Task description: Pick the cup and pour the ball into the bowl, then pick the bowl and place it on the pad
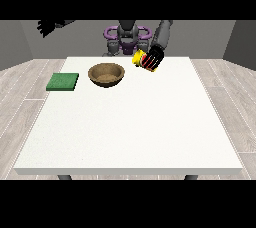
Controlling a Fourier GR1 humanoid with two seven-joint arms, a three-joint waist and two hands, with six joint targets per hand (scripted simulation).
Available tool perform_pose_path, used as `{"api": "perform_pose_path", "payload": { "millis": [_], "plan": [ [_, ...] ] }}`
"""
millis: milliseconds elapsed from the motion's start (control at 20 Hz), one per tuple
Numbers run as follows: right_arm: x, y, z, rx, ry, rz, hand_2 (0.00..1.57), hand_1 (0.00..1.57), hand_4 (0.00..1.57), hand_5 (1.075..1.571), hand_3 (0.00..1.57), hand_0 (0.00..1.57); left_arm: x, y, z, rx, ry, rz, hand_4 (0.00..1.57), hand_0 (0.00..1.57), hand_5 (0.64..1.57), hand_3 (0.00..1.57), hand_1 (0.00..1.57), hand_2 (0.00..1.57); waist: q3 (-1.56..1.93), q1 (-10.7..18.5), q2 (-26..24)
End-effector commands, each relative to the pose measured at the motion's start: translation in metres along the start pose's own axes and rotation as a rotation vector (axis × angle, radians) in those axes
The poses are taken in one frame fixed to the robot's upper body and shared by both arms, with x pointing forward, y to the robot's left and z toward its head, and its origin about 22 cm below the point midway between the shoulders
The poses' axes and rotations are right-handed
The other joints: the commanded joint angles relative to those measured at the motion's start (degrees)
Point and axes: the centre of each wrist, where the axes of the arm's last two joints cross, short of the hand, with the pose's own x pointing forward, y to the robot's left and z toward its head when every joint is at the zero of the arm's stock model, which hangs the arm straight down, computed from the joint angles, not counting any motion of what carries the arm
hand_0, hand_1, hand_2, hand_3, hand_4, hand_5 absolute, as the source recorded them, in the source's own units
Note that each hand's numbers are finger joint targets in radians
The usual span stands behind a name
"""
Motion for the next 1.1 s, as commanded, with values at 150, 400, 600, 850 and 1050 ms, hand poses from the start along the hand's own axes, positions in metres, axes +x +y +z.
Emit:
{"api": "perform_pose_path", "payload": {
  "millis": [150, 400, 600, 850, 1050],
  "plan": [
    [-0.018, -0.007, 0.004, -0.056, 0.097, -0.001, 0.00, 0.00, 0.64, 1.565, 0.00, 0.00, 0.039, -0.017, -0.024, -0.113, -0.055, -0.379, 1.14, 1.22, 1.568, 1.46, 1.22, 1.57, -0.05, 2.96, -4.59],
    [-0.032, -0.009, 0.012, -0.084, 0.133, -0.010, 0.00, 0.00, 0.64, 1.565, 0.00, 0.00, 0.088, -0.020, -0.052, -0.136, -0.059, -0.557, 1.05, 1.00, 1.567, 1.28, 1.00, 1.57, -0.11, 4.41, -6.88],
    [-0.035, -0.025, 0.016, -0.096, 0.110, -0.014, 0.00, 0.00, 0.65, 1.564, 0.00, 0.00, 0.131, -0.040, -0.039, -0.162, -0.082, -0.592, 1.06, 0.79, 1.569, 1.25, 0.79, 1.57, -0.17, 4.79, -5.70],
    [-0.016, 0.003, -0.025, -0.027, 0.103, -0.010, 0.00, 0.00, 0.66, 1.562, 0.00, 0.00, 0.139, -0.047, -0.027, -0.158, -0.075, -0.729, 0.87, 0.67, 1.571, 1.20, 0.67, 1.57, -0.24, 1.50, -5.19],
    [-0.037, 0.012, -0.021, 0.000, 0.109, -0.038, 0.00, 0.00, 0.67, 1.562, 0.00, 0.00, 0.168, -0.047, -0.021, -0.178, -0.146, -0.839, 0.68, 0.27, 1.566, 1.37, 0.27, 1.30, -0.20, 0.27, -5.54]
  ]
}}
